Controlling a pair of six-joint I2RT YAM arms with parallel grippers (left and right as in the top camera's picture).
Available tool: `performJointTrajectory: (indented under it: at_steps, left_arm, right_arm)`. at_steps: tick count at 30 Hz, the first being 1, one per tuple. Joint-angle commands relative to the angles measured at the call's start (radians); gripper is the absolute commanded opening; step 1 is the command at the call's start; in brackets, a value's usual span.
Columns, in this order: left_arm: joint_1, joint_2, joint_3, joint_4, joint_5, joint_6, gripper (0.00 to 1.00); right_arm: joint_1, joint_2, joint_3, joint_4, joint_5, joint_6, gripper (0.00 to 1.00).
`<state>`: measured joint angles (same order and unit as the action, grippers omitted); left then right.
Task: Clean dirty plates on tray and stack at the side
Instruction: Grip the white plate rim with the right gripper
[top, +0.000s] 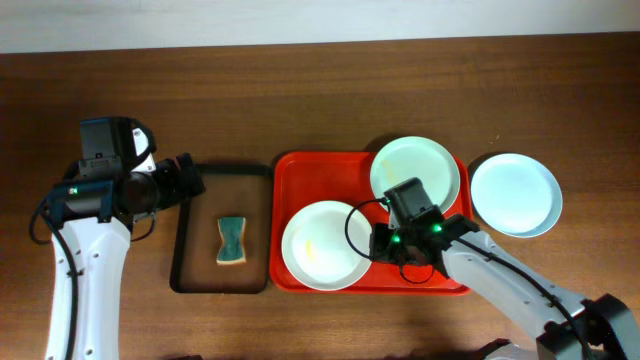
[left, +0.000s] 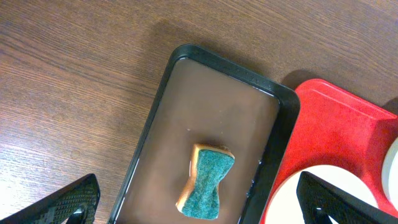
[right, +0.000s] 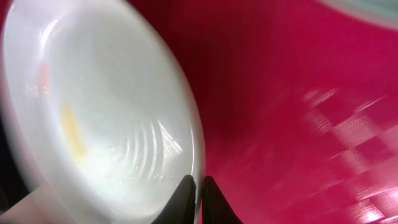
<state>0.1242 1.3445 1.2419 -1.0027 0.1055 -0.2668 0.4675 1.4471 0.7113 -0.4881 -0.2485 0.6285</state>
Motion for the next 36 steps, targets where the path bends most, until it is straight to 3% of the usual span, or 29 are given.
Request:
performJointTrajectory:
  at_steps: [1,3,5,7,11,16,26,27,28,29,36]
  left_arm:
    - [0.003,-0.009,0.014,0.002,0.011,-0.009,0.99]
    - [0.003,-0.009,0.014,0.002,0.011,-0.009,0.99]
    - [0.003,-0.009,0.014,0.002,0.011,-0.009,0.99]
    - [0.003,-0.009,0.014,0.002,0.011,-0.009,0.99]
    - [0.003,-0.009,0.014,0.002,0.011,-0.009,0.99]
    - [0.003,-0.009,0.014,0.002,0.011,-0.009,0.99]
    - [0.003,-0.009,0.014,0.002,0.011,-0.009,0.99]
    - [0.003,-0.009,0.014,0.002,0.011,-0.009,0.99]
    - [0.003,-0.009,0.014,0.002,0.011,-0.009,0.99]
    - [0.003,-0.009,0.014,0.002,0.011,-0.009,0.99]
    - [0.003,-0.009,0.014,0.002,0.011,-0.009,0.99]
  right_arm:
    - [0.019,0.020,0.006,0.024,0.115,-0.024,0.08]
    - [0.018,0.020,0.007,0.064,0.130,-0.098,0.14]
    - [0.017,0.020,0.007,0.082,0.130,-0.098,0.36]
    - [0.017,0.020,0.007,0.108,0.130,-0.098,0.46]
    - [0.017,0.071,0.007,0.111,0.084,-0.097,0.44]
    - [0.017,0.082,0.007,0.112,0.086,-0.070,0.04]
    - [0.014,0.081,0.119,0.010,0.257,-0.077,0.04]
    - [0.014,0.081,0.119,0.001,0.257,-0.077,0.07]
    - [0.014,0.082,0.119,0.000,0.257,-0.077,0.22]
    - [0.014,0.082,0.119,-0.003,0.257,-0.077,0.28]
    - [0.017,0.093,0.098,-0.002,0.261,-0.073,0.30]
